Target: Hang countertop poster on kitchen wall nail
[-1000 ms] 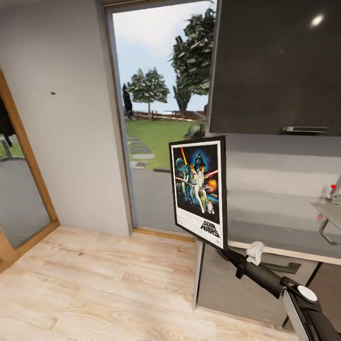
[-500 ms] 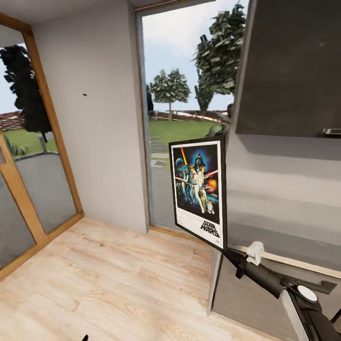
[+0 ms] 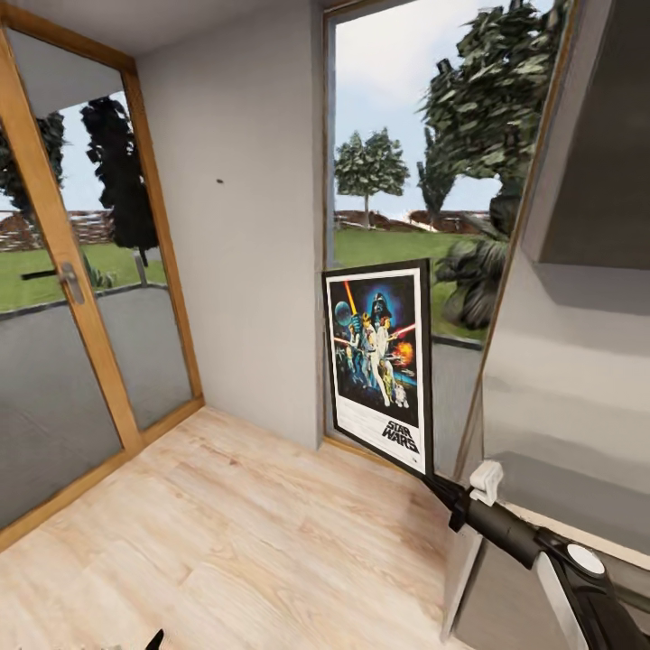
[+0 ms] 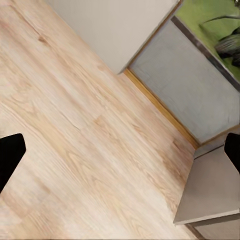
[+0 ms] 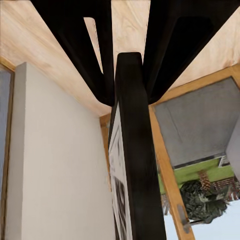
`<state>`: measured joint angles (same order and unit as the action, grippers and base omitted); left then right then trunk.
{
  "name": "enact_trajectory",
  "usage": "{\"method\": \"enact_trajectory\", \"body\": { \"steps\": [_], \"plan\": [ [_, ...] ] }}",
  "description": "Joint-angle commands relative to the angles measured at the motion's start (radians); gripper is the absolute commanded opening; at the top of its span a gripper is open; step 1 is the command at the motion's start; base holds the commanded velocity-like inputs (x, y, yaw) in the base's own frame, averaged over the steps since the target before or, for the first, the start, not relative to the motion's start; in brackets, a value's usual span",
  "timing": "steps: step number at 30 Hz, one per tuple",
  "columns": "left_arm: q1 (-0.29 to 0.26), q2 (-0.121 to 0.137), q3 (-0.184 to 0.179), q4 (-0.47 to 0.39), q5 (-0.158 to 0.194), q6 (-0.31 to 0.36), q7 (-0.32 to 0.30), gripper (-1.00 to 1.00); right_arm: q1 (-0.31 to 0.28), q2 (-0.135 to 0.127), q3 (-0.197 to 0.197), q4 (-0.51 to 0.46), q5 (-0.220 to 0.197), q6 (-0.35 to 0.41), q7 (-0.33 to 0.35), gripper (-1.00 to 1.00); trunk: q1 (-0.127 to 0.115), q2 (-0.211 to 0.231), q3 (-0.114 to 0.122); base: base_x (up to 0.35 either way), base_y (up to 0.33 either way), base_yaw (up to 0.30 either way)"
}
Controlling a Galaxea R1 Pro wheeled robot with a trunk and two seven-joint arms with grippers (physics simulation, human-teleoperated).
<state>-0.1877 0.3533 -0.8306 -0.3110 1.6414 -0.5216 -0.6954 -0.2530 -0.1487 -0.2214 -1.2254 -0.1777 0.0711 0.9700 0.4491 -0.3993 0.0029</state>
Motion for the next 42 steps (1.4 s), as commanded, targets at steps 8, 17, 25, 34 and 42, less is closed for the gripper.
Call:
{"method": "enact_trajectory", "body": {
  "steps": [8, 17, 25, 34, 42],
  "plan": [
    [-0.001, 0.001, -0.008, 0.001, 0.009, -0.003, -0.004, 1.00, 0.000, 0.000, -0.003, 0.002, -0.009, 0.010, 0.008, -1.00, 0.001, -0.001, 0.000, 0.277, 0.157, 0.130],
    [-0.001, 0.001, -0.007, 0.003, 0.009, -0.003, -0.013, 1.00, 0.000, -0.003, -0.003, 0.004, -0.011, 0.011, 0.016, -1.00, 0.001, -0.001, 0.000, 0.281, 0.157, 0.004],
    [-0.001, 0.002, -0.007, 0.008, 0.010, -0.003, -0.047, 1.00, 0.000, -0.002, -0.003, 0.004, -0.011, 0.010, 0.016, -1.00, 0.001, -0.001, 0.000, 0.280, 0.163, 0.000],
    [-0.001, 0.003, -0.007, 0.009, 0.010, -0.003, -0.050, 1.00, 0.000, -0.002, -0.002, 0.003, -0.011, 0.010, 0.014, -1.00, 0.001, -0.001, 0.000, 0.272, 0.188, 0.156],
    [-0.001, 0.003, -0.007, 0.009, 0.010, -0.003, -0.050, 1.00, 0.000, -0.002, -0.001, 0.003, -0.011, 0.009, 0.011, -1.00, 0.001, -0.001, 0.000, 0.257, 0.206, 0.279]
  ]
}}
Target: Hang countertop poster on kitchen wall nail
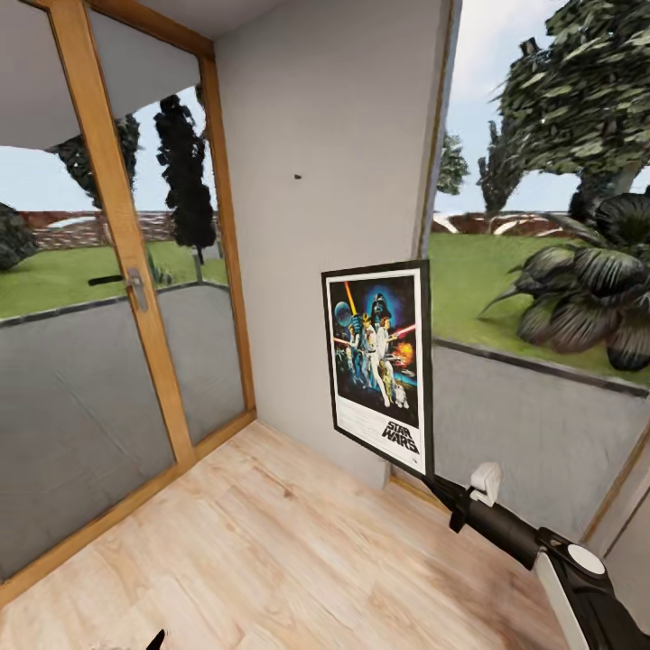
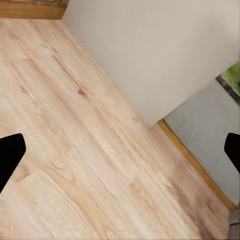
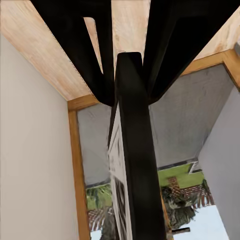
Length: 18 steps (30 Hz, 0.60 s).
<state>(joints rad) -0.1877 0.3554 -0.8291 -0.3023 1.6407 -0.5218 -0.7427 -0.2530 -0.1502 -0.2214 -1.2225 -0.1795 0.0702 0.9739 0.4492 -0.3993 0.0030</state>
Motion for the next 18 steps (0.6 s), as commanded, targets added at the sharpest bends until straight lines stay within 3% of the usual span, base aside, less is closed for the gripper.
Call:
{"method": "enact_trajectory", "body": {
  "steps": [1, 6, 18],
  "plan": [
    [-0.001, 0.000, -0.008, 0.000, 0.010, -0.003, -0.003, 1.00, 0.000, 0.000, -0.001, 0.000, -0.009, 0.010, 0.007, -1.00, 0.001, -0.001, 0.000, 0.242, 0.222, 0.285],
    [-0.001, 0.000, -0.008, 0.000, 0.010, -0.003, -0.003, 1.00, 0.000, 0.000, -0.001, 0.001, -0.009, 0.010, 0.007, -1.00, 0.001, -0.001, 0.000, 0.225, 0.233, 0.228],
    [-0.001, 0.000, -0.007, 0.001, 0.010, -0.003, -0.003, 1.00, 0.000, 0.000, -0.001, 0.000, -0.009, 0.011, 0.007, -1.00, 0.001, -0.001, 0.000, 0.178, 0.260, 0.025]
  ]
}}
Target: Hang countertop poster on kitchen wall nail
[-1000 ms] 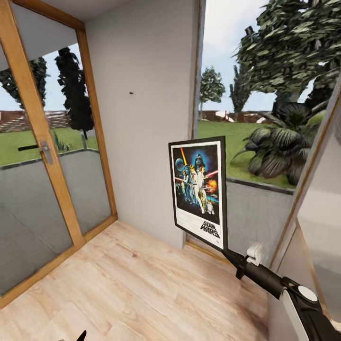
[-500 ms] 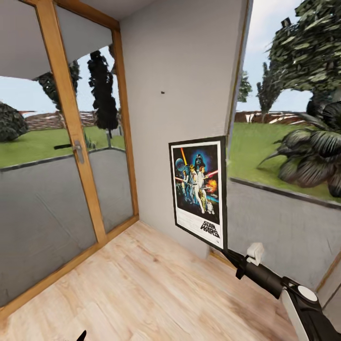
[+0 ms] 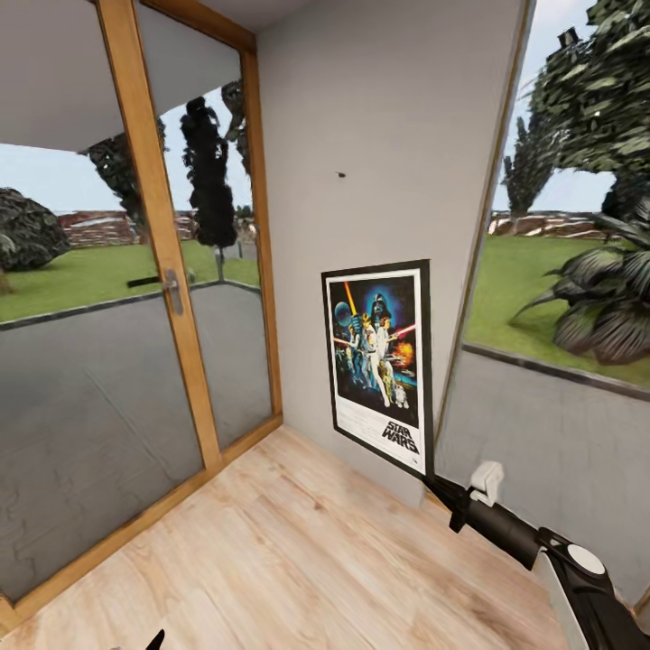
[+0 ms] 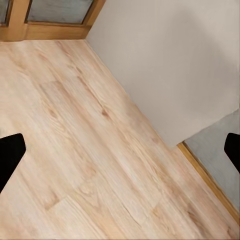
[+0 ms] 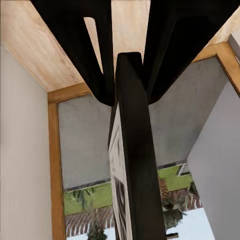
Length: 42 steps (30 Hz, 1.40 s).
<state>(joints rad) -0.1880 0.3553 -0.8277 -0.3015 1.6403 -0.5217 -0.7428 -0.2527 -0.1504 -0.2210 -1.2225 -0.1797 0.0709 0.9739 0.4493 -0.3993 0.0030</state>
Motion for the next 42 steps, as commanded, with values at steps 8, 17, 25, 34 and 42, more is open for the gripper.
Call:
{"method": "enact_trajectory", "body": {
  "steps": [8, 17, 25, 34, 42],
  "plan": [
    [-0.001, 0.001, -0.008, 0.000, 0.010, -0.003, -0.003, 1.00, 0.000, 0.001, -0.001, 0.000, -0.009, 0.009, 0.010, -1.00, 0.001, -0.001, 0.000, 0.148, 0.271, 0.001],
    [-0.001, 0.001, -0.008, 0.000, 0.010, -0.003, -0.003, 1.00, 0.000, 0.001, -0.001, 0.000, -0.009, 0.009, 0.012, -1.00, 0.001, -0.001, 0.000, 0.145, 0.273, -0.021],
    [-0.001, 0.001, -0.008, 0.000, 0.010, -0.003, -0.005, 1.00, 0.000, 0.001, 0.000, 0.002, -0.008, 0.009, 0.012, -1.00, 0.001, -0.001, 0.002, 0.136, 0.255, -0.240],
    [-0.001, 0.001, -0.007, 0.001, 0.010, -0.004, -0.006, 1.00, 0.000, 0.001, -0.001, 0.004, -0.008, 0.009, 0.012, -1.00, 0.001, -0.001, 0.005, 0.043, 0.090, -0.247],
    [-0.001, 0.001, -0.007, 0.001, 0.010, -0.003, -0.006, 1.00, 0.000, 0.001, 0.000, 0.004, -0.007, 0.009, 0.011, -1.00, 0.001, -0.001, 0.005, 0.140, 0.278, -0.019]
  ]
}}
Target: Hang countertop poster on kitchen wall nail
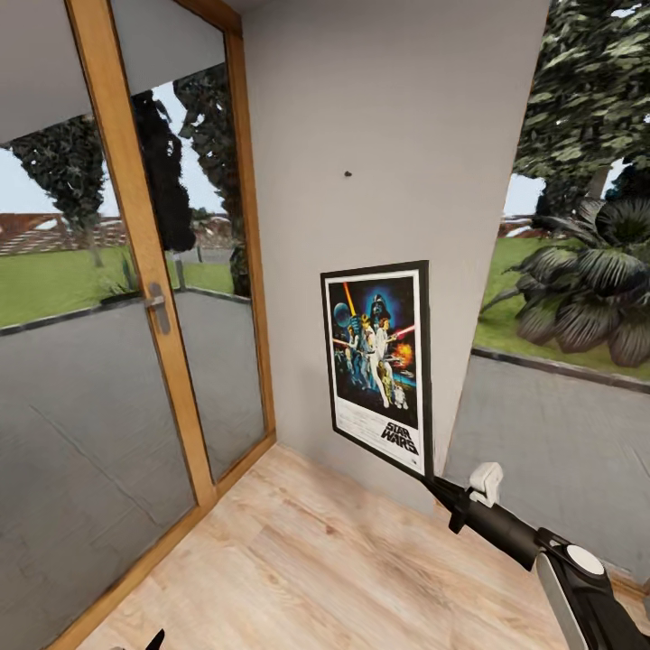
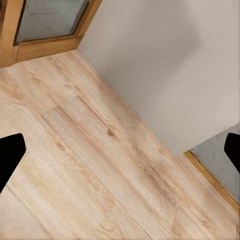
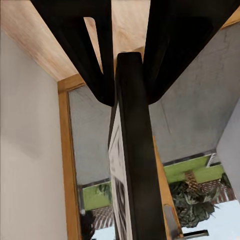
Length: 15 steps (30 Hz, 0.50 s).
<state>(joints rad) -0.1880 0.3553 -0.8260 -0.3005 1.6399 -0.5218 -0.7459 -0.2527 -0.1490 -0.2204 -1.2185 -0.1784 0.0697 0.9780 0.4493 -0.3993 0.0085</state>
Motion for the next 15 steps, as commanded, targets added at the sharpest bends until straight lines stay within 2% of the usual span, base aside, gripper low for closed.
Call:
{"method": "enact_trajectory", "body": {
  "steps": [1, 15],
  "plan": [
    [-0.001, 0.001, -0.008, 0.000, 0.011, -0.003, -0.003, 1.00, 0.000, 0.000, -0.001, 0.000, -0.009, 0.010, 0.007, -1.00, 0.001, -0.001, 0.000, 0.162, 0.311, -0.002],
    [-0.001, 0.001, -0.008, 0.000, 0.011, -0.003, -0.003, 1.00, 0.000, 0.000, 0.000, -0.001, -0.009, 0.011, 0.008, -1.00, 0.001, -0.001, 0.000, 0.164, 0.313, 0.000]
  ]
}}
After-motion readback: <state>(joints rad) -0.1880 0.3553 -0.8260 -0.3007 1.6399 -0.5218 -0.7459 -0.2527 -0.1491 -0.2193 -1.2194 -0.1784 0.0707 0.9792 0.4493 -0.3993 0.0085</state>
